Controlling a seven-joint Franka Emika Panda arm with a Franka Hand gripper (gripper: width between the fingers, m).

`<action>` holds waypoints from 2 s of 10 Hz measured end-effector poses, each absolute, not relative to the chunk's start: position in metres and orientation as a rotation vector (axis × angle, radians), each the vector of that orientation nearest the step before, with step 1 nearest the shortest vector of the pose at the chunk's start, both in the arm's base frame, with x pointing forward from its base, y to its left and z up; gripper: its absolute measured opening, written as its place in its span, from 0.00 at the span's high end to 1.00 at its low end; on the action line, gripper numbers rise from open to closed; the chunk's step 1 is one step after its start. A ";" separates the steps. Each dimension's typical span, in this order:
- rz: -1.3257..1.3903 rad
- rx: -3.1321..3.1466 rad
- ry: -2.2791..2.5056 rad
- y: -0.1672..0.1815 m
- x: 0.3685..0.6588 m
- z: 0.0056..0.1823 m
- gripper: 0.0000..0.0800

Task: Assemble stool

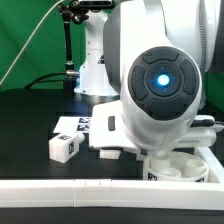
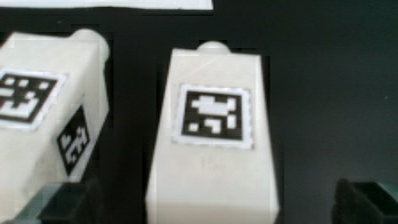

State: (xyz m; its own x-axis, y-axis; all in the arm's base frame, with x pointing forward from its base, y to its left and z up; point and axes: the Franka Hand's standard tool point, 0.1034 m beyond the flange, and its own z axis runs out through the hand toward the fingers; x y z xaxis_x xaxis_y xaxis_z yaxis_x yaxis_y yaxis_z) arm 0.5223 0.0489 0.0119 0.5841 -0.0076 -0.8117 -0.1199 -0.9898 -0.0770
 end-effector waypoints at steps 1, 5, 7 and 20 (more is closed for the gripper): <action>1.363 -2.691 0.111 0.049 0.521 0.008 0.19; 1.365 -2.691 0.112 0.049 0.519 0.006 0.22; 1.366 -2.690 0.113 0.049 0.519 0.006 0.45; 1.167 -2.734 -0.018 0.039 0.568 0.073 0.58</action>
Offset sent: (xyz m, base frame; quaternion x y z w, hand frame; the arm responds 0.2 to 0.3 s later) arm -0.0071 -0.0026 -0.0073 -0.0054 -0.0005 0.0002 1.0000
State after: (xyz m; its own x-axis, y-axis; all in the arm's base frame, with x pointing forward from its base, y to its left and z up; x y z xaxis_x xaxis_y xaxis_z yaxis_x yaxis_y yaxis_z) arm 0.5675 0.0393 0.0728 0.6938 0.0773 -0.7160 -0.0548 -0.9857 -0.1596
